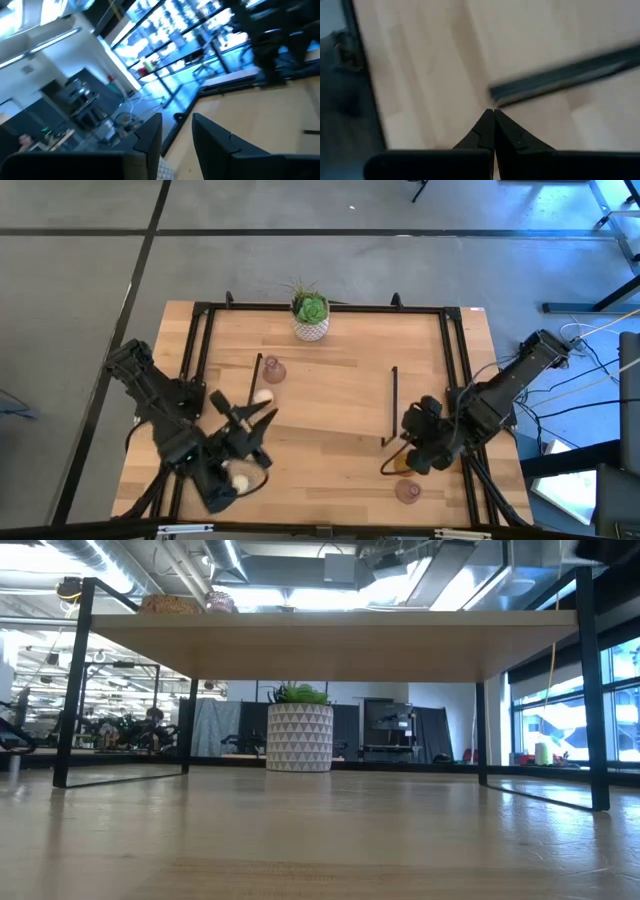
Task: Pick & Place candle stick holders
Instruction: Adjust the shelf
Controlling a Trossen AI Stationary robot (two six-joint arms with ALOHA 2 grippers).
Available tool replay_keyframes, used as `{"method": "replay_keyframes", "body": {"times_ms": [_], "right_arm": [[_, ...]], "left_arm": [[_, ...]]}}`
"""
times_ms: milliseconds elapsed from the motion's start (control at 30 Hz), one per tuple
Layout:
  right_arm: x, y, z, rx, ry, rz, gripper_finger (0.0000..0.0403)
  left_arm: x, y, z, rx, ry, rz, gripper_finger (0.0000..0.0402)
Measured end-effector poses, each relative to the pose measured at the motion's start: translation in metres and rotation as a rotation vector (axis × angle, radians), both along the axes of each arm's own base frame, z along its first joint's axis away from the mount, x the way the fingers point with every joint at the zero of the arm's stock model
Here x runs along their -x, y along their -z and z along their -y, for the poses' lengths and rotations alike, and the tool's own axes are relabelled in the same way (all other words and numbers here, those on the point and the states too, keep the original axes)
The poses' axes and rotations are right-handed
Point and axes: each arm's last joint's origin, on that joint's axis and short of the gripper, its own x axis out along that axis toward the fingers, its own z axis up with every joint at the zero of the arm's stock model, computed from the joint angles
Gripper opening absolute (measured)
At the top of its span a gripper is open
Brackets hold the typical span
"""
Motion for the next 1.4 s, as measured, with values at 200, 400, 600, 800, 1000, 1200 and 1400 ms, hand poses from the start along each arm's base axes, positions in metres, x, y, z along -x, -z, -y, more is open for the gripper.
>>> {"method": "replay_keyframes", "body": {"times_ms": [200,400,600,800,1000,1200,1400], "right_arm": [[0.02,0.004,-0.008,-0.111,0.126,-0.145,0.0],[0.048,0.009,-0.009,-0.102,0.363,-0.272,0.0],[0.063,0.016,-0.019,-0.158,0.491,-0.269,0.0011],[0.062,0.024,-0.042,-0.219,0.387,-0.278,0.0024],[0.048,0.041,-0.075,-0.202,0.032,-0.228,0.0028],[0.037,0.056,-0.095,-0.188,-0.132,-0.186,0.0028],[0.033,0.054,-0.097,-0.236,-0.158,-0.229,0.0028]], "left_arm": [[-0.023,-0.003,-0.027,0.02,-0.118,0.019,0.0102],[-0.042,0.018,-0.044,0.17,0.041,-0.332,0.0102],[-0.06,0.044,-0.031,0.203,0.468,-0.586,0.0102],[-0.061,0.039,-0.013,0.137,0.766,-0.6,0.0102],[-0.054,0.037,-0.001,0.056,0.842,-0.611,0.0102],[-0.055,0.033,0.003,0.016,0.87,-0.578,0.0102],[-0.058,0.032,0.001,0.027,0.879,-0.567,0.0102]]}}
